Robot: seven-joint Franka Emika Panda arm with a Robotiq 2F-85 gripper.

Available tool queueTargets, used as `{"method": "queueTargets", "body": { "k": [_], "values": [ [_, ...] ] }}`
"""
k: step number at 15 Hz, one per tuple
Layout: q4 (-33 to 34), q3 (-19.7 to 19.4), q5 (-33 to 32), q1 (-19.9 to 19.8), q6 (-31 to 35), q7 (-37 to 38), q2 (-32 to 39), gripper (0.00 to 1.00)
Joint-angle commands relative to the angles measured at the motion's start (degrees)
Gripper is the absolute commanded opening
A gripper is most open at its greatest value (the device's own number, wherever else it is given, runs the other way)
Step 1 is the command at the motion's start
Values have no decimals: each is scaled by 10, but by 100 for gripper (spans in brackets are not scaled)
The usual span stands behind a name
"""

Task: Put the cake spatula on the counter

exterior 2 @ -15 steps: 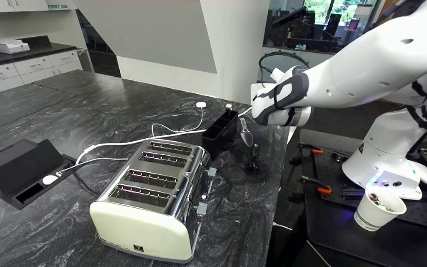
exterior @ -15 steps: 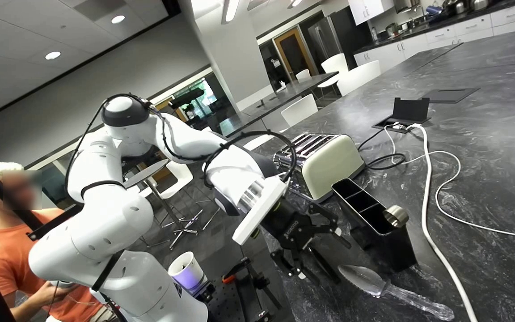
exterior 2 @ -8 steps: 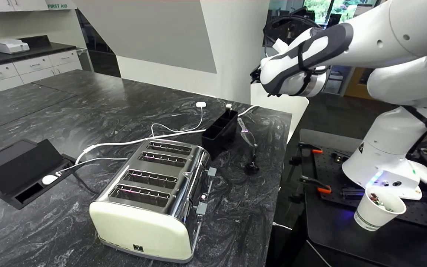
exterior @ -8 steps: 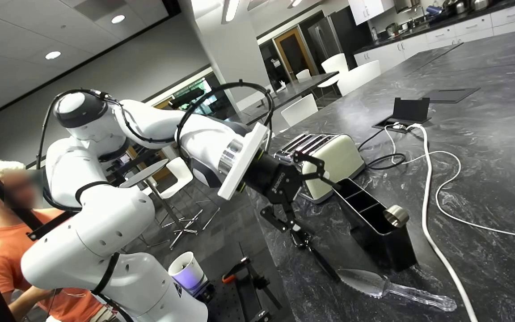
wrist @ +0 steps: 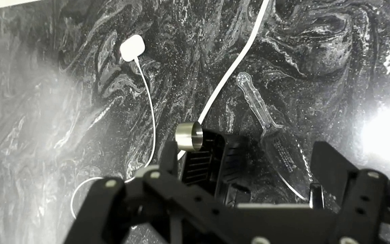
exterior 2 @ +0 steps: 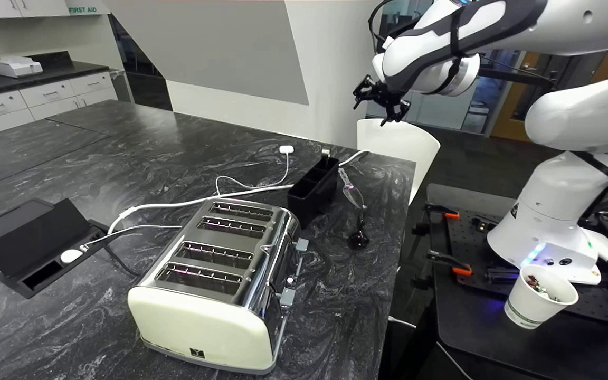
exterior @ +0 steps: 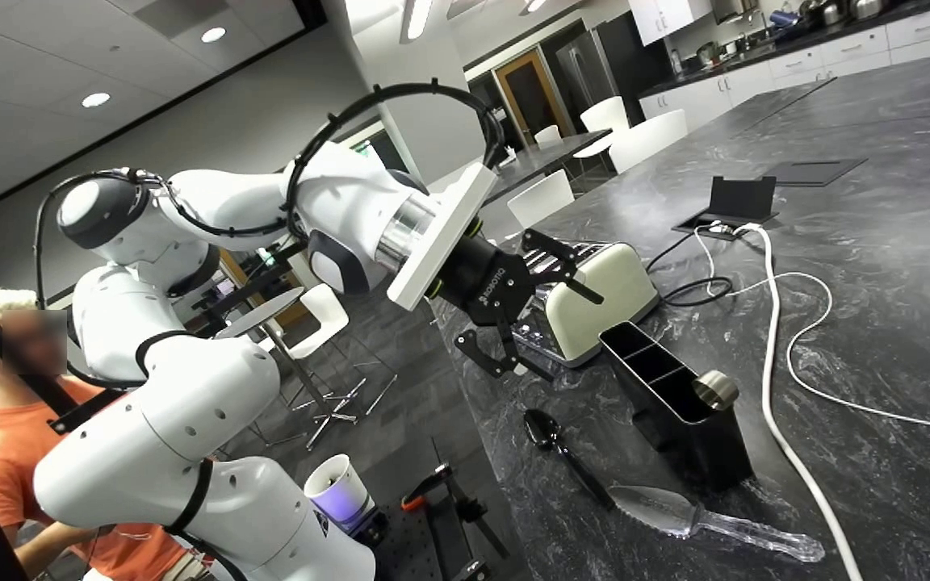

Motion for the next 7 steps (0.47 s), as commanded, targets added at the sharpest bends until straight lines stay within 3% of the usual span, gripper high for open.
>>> {"method": "queueTargets", "body": {
  "k": [1,5,6,7],
  "values": [
    [0,-53,-41,11,-92,0,-52,100],
    [1,-92,-75,26,-163,0,-84,100],
    [1,-71,-60,15,-127,0,-60,100],
    [1,-78,-64,19,-139,0,-67,100]
  ]
}}
